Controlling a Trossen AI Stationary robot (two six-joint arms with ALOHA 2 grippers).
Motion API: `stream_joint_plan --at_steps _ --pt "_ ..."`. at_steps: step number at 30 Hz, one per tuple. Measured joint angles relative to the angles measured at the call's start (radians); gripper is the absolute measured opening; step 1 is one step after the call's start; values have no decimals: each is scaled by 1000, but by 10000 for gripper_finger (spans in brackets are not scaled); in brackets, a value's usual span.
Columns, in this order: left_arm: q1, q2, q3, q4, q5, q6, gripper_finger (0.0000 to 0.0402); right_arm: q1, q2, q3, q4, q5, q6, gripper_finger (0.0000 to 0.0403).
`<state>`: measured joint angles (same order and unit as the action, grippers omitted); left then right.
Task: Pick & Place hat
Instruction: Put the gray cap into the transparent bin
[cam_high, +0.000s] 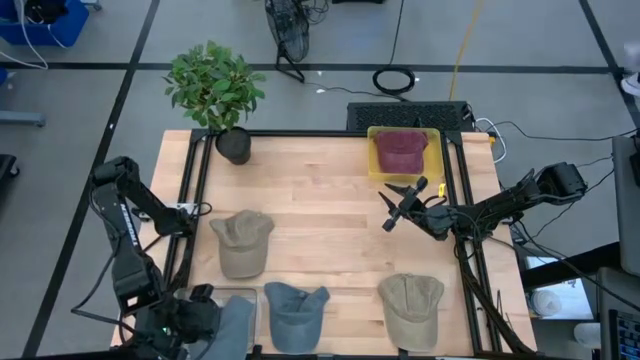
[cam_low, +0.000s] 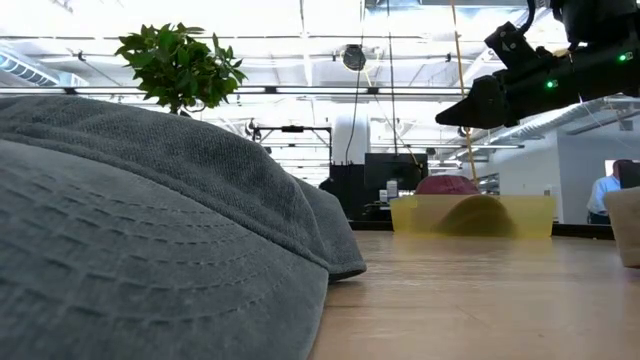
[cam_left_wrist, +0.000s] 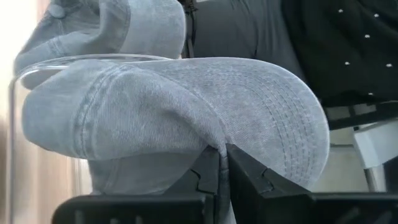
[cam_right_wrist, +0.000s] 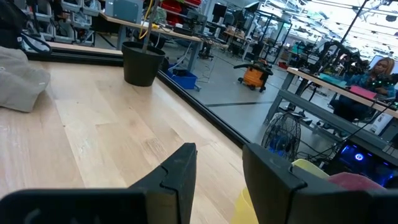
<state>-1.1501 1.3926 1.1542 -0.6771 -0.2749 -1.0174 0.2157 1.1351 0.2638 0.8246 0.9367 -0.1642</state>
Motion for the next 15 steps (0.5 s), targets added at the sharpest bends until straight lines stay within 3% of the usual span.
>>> stream_joint_plan --at_steps 4,8,15 --pt "-14 0 0 -54 -60 -45 13 0 0 0 0 0 0 121" --pt "-29 0 -15 -52 -58 -60 9 0 0 0 -6 0 10 121" --pt "-43 0 -127 78 -9 -92 64 0 0 0 -15 0 22 121"
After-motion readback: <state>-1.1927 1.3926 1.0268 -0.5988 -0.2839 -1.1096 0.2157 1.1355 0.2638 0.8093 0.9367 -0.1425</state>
